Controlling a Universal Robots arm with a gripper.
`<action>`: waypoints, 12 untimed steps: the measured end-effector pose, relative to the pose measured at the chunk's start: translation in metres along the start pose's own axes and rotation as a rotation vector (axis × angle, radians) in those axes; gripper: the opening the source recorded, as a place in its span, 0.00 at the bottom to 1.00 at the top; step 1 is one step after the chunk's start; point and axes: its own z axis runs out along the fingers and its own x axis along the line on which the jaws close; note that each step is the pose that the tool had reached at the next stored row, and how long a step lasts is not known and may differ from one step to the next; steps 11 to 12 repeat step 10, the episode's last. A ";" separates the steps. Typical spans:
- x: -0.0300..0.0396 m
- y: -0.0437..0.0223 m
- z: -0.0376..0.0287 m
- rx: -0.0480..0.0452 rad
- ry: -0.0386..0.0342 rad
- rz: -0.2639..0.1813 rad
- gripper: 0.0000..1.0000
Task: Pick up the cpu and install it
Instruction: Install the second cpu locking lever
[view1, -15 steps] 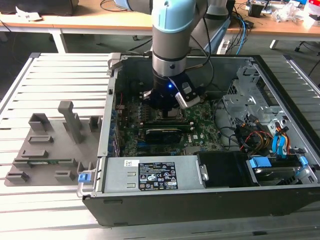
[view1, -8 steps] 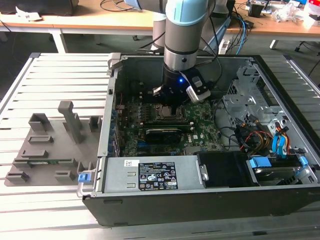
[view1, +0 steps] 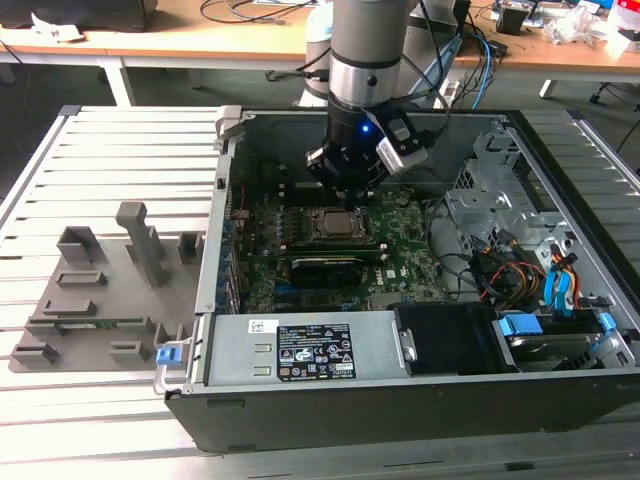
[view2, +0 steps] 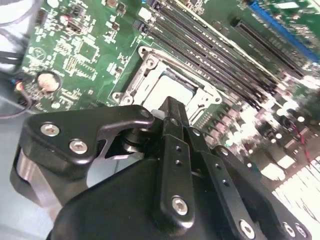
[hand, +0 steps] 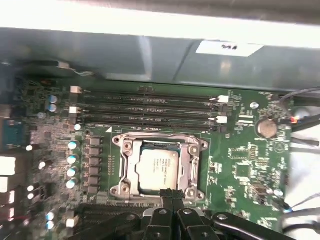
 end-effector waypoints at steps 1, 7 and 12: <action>-0.0002 0.0000 -0.0099 0.0023 0.0002 0.000 0.11; -0.0007 -0.0006 -0.0365 0.0051 0.0002 0.000 0.11; -0.0007 -0.0006 -0.0368 0.0052 0.0003 0.000 0.11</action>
